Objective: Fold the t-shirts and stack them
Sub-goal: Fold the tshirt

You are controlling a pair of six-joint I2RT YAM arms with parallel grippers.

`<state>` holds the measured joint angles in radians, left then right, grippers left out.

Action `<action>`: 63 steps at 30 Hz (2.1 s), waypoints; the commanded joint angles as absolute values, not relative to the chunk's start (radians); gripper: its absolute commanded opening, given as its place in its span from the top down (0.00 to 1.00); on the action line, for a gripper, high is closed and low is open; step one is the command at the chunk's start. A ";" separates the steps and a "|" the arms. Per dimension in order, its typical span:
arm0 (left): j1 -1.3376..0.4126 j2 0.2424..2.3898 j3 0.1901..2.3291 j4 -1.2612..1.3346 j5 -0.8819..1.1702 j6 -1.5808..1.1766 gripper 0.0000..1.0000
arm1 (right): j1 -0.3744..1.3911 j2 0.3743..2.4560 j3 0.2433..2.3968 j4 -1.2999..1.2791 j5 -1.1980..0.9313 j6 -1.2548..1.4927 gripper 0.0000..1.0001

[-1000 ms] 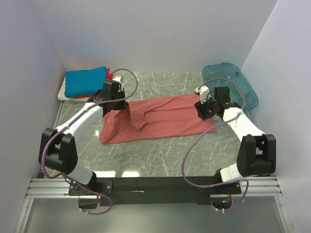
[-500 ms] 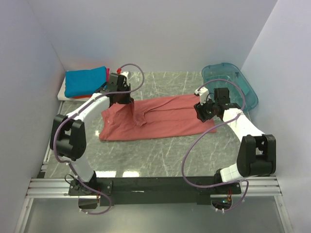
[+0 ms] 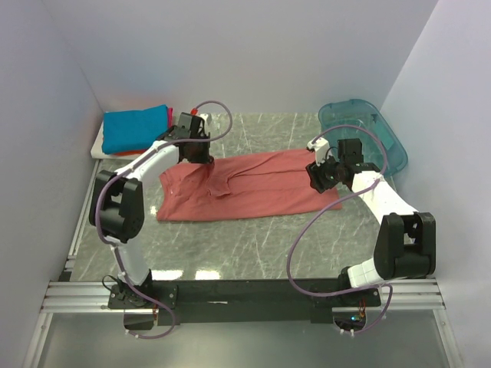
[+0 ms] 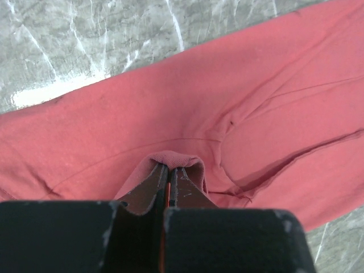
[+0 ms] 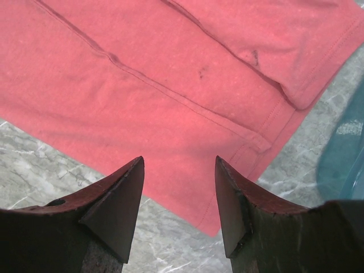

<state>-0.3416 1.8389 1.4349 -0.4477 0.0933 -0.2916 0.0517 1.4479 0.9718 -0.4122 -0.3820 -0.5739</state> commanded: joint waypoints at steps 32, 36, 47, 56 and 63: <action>-0.305 1.855 1.634 -0.436 -0.158 -0.397 0.32 | 0.040 1.379 0.963 -0.439 -0.432 -0.598 0.40; -0.305 1.634 1.461 -0.361 -0.129 -0.367 0.32 | 0.063 1.373 0.998 -0.544 -0.584 -0.707 0.40; -0.275 0.857 0.822 -0.259 -0.154 -0.557 0.01 | 0.351 1.695 1.360 -0.624 -0.805 -0.345 0.39; -0.275 0.601 0.634 -0.341 -0.115 -0.718 0.01 | 0.443 2.025 1.660 -0.560 -0.692 0.046 0.44; -0.275 0.529 0.589 -0.382 -0.132 -0.715 0.01 | 0.457 2.183 1.721 -0.450 -0.660 0.284 0.43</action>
<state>-0.2771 0.5495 0.6014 -0.3828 -0.1291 -0.6930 0.4519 2.1414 1.6547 -0.5129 -0.6872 0.1242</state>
